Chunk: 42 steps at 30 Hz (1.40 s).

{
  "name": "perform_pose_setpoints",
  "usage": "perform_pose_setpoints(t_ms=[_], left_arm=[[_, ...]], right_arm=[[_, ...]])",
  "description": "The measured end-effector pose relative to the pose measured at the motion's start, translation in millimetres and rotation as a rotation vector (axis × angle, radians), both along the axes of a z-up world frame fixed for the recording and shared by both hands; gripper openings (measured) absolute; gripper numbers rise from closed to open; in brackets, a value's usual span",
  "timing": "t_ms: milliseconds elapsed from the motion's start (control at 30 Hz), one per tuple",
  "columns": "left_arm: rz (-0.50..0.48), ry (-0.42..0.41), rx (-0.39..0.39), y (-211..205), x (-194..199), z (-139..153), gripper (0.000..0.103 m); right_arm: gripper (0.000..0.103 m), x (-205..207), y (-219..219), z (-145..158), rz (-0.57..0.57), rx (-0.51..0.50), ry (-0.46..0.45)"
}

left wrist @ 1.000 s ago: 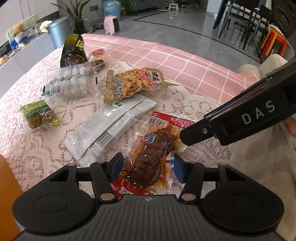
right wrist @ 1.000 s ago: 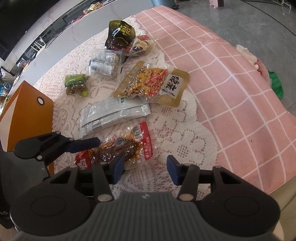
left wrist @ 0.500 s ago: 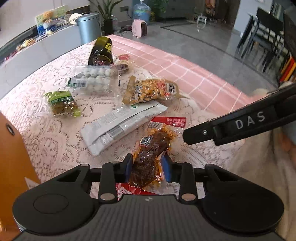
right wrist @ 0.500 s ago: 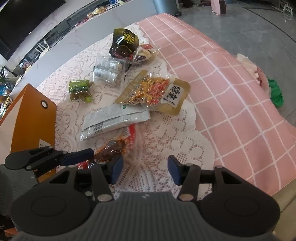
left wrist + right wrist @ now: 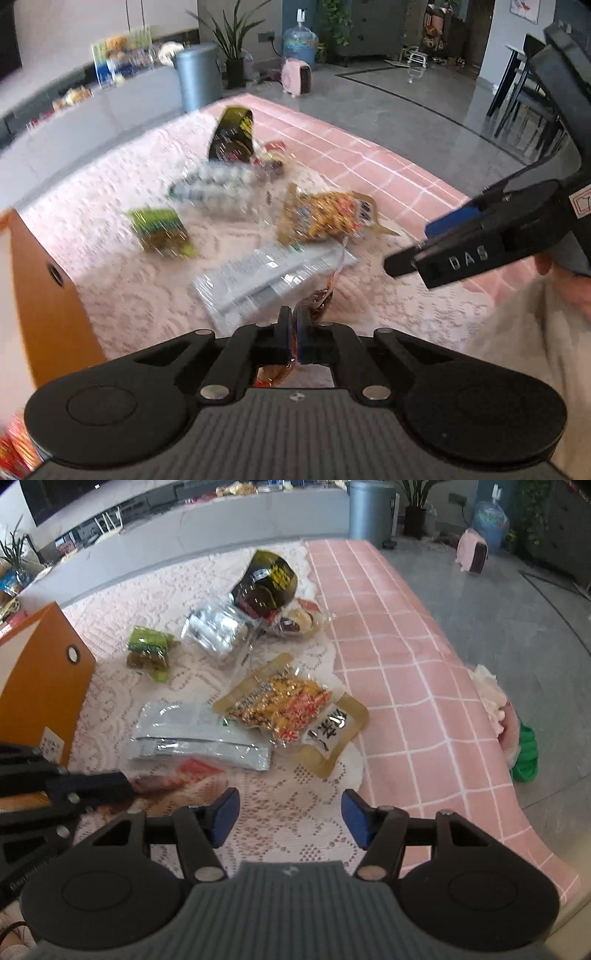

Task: Organize snacks
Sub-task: 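Lift the meat pack with left tool while right tool reaches for the peanut pack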

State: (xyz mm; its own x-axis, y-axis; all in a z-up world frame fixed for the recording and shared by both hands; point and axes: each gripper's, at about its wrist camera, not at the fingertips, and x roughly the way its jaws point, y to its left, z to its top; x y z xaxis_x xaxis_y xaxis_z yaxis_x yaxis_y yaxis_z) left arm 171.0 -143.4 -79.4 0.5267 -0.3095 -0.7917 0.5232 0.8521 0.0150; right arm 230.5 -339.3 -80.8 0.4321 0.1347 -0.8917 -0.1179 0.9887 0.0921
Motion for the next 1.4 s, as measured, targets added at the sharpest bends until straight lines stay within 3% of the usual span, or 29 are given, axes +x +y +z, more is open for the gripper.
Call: perform_pose_setpoints(t_ms=[67, 167, 333, 400, 467, 667, 933, 1100, 1233, 1300, 1400], left_arm=[[-0.016, -0.005, 0.02, 0, 4, 0, 0.001], [-0.046, 0.007, 0.01, 4, 7, 0, 0.001], [-0.081, 0.027, 0.011, 7, 12, -2, 0.004], [-0.108, 0.03, 0.017, 5, 12, -2, 0.005], [-0.139, 0.047, 0.024, 3, 13, -3, 0.016], [-0.185, 0.07, 0.087, -9, 20, -15, 0.026], [-0.113, 0.107, 0.089, -11, 33, -29, 0.024], [-0.061, 0.081, 0.036, -2, 27, -13, 0.016], [-0.003, 0.05, -0.01, 5, 26, 2, 0.016], [0.023, 0.045, -0.031, 8, 29, 6, 0.016], [0.051, 0.048, -0.029, 8, 34, 7, 0.016]], right_arm=[[0.05, 3, 4, -2, 0.031, 0.012, 0.016], [0.038, 11, 12, -7, 0.058, 0.106, 0.038], [0.034, 20, 27, -16, 0.065, 0.198, 0.052], [0.033, 21, 30, -20, 0.064, 0.203, 0.063], [0.034, 21, 29, -24, 0.054, 0.212, 0.073], [0.034, 21, 28, -24, 0.048, 0.229, 0.073], [0.034, 18, 25, -23, 0.046, 0.221, 0.058], [0.042, 17, 22, -15, 0.084, 0.207, 0.025], [0.063, 22, 17, -5, 0.097, 0.107, -0.057], [0.065, 26, 12, -2, 0.108, 0.068, -0.102], [0.076, 37, -1, -1, 0.108, 0.122, -0.134]])
